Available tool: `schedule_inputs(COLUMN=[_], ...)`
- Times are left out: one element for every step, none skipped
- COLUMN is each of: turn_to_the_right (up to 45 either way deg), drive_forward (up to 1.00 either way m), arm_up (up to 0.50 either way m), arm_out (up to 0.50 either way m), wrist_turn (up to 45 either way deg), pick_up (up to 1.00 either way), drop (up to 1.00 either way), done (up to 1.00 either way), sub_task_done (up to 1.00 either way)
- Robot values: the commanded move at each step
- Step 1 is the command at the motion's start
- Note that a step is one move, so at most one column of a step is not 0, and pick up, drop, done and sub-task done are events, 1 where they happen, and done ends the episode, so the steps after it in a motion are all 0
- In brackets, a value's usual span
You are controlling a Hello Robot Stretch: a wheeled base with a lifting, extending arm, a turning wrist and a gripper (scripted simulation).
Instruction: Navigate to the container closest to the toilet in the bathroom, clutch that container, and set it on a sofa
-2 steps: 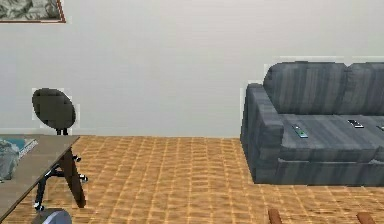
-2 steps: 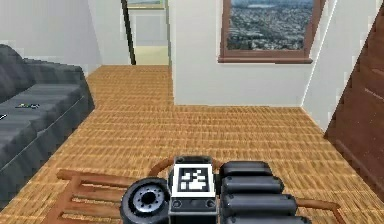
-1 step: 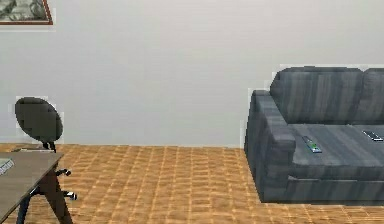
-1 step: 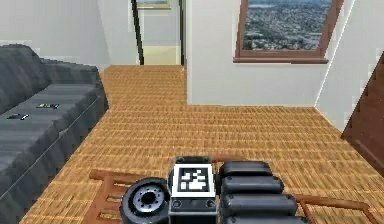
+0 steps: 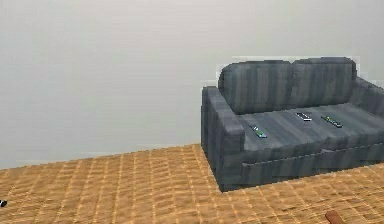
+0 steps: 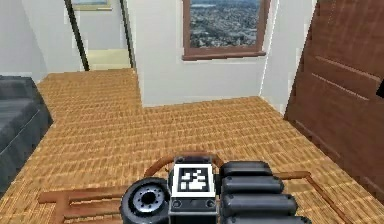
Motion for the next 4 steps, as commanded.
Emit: schedule_inputs(turn_to_the_right=[0.0,30.0,0.0,39.0], drive_forward=[0.7,0.0,0.2,0.0], arm_up=[0.0,0.0,0.0,0.0], arm_out=[0.0,0.0,0.0,0.0], wrist_turn=[0.0,0.0,0.0,0.0], pick_up=[0.0,0.0,0.0,0.0], drop=[0.0,0.0,0.0,0.0], done=[0.0,0.0,0.0,0.0], sub_task_done=[0.0,0.0,0.0,0.0])
